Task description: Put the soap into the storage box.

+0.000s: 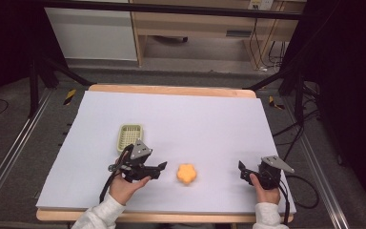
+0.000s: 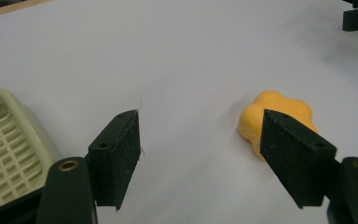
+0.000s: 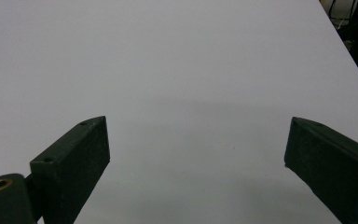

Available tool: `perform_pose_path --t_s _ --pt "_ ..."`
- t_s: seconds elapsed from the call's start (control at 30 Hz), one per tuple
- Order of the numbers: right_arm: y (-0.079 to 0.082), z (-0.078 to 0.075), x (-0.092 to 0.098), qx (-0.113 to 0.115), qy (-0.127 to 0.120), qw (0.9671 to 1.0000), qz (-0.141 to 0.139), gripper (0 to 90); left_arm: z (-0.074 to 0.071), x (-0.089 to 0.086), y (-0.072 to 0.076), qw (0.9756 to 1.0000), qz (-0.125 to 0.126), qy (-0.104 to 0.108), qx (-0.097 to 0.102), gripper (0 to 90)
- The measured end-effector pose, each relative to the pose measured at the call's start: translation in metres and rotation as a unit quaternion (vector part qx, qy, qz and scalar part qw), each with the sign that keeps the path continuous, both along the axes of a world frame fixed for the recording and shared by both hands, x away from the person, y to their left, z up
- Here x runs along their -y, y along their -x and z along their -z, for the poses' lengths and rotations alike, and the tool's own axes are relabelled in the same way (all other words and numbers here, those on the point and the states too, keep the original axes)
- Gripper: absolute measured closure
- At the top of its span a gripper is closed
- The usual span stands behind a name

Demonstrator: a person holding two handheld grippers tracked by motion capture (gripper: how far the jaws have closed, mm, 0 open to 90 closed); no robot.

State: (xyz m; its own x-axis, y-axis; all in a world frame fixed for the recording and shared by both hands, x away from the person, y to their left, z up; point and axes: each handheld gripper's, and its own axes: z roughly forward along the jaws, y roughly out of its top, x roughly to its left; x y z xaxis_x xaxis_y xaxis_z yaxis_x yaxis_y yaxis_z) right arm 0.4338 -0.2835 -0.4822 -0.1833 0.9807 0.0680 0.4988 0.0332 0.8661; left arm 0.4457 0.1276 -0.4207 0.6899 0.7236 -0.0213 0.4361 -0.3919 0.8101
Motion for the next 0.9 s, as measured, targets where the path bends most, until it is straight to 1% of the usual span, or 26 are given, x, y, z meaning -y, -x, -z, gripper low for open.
perform_pose_path --t_s 0.27,0.37,0.43,0.47,0.63,0.9 --pt "0.000 0.000 0.000 0.001 -0.001 1.0000 0.002 7.0 0.000 0.016 -0.001 0.9999 0.013 -0.004 -0.001 27.7" --pt "0.000 0.000 0.001 0.003 -0.001 1.0000 0.001 7.0 0.001 0.022 -0.002 0.9998 0.019 -0.004 -0.004 27.5" --pt "0.000 0.000 0.001 0.004 -0.001 1.0000 0.003 7.0 0.003 0.030 -0.002 0.9996 0.027 -0.008 -0.007 26.7" --pt "0.000 0.000 0.001 0.004 -0.001 1.0000 0.003 7.0 0.003 0.030 -0.002 0.9996 0.027 -0.008 -0.007 26.4" --pt "0.000 0.000 0.001 0.003 0.000 1.0000 0.001 7.0 0.006 0.042 -0.002 0.9990 0.040 -0.016 -0.012 25.4" --pt "0.000 0.000 0.000 0.002 0.001 1.0000 0.001 7.0 0.010 0.053 0.000 0.9983 0.049 -0.025 -0.017 23.7"
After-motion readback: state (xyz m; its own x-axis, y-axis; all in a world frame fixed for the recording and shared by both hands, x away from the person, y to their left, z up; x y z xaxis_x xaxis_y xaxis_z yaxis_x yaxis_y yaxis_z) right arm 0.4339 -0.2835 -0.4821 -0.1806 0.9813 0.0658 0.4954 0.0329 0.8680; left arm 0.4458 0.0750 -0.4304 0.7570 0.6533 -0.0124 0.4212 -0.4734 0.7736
